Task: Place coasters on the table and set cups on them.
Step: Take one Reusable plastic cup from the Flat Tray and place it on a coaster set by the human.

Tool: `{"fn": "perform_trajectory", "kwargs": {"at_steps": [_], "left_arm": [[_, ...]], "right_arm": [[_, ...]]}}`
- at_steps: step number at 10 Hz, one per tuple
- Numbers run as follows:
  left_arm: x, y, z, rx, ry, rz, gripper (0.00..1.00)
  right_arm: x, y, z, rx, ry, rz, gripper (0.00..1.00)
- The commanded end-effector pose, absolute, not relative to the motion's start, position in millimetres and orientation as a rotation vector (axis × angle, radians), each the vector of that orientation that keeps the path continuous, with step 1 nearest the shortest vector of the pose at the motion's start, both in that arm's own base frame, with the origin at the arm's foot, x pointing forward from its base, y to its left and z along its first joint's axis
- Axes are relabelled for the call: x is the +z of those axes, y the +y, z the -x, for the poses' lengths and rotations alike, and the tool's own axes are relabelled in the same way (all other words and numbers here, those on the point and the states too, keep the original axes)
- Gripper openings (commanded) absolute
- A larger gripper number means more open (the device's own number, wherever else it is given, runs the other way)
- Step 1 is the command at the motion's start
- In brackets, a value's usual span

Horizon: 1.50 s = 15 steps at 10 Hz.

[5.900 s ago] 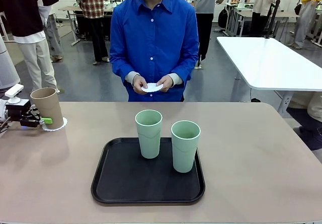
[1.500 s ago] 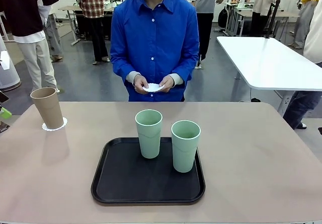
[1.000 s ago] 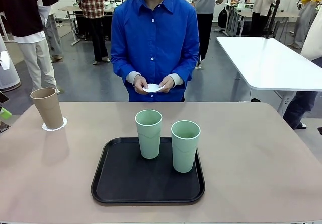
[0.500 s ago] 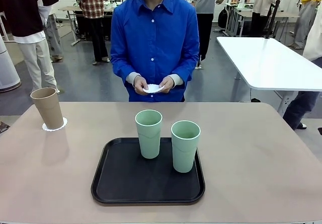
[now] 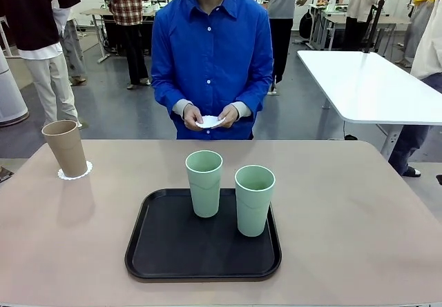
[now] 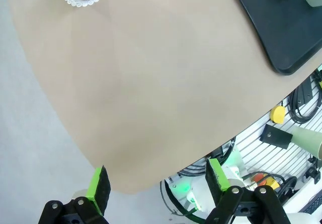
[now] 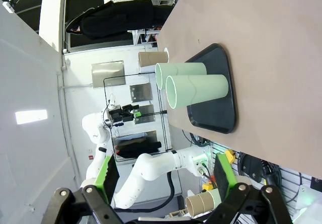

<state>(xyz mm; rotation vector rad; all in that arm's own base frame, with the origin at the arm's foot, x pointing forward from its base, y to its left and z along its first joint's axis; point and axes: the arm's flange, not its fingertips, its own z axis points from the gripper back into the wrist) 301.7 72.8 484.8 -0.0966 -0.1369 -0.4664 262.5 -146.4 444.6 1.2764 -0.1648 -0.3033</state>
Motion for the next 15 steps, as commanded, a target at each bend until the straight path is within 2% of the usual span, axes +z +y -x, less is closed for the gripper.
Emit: {"fn": "perform_trajectory", "kwargs": {"at_steps": [1, 3, 4, 7, 12, 15], "left_arm": [[494, 93, -317, -0.511, -0.187, 0.34, 1.0], [501, 153, -355, -0.501, -0.26, 0.758, 1.0], [497, 183, -363, -0.475, -0.279, 0.897, 1.0], [469, 278, -382, -0.337, -0.32, 1.132, 1.0], [414, 358, -364, -0.197, -0.323, 1.269, 1.0], [408, 381, -354, -0.149, -0.341, 1.27, 1.0]], "right_arm": [[446, -145, -263, -0.297, -0.174, -1.296, 1.0], [446, -145, -263, -0.297, -0.174, -1.296, 1.0], [446, -145, -263, -0.297, -0.174, -1.296, 1.0], [446, -145, -263, -0.297, -0.174, -1.296, 1.0], [446, -145, -263, -0.297, -0.174, -1.296, 1.0], [446, -145, -263, -0.297, -0.174, -1.296, 1.0]]}}
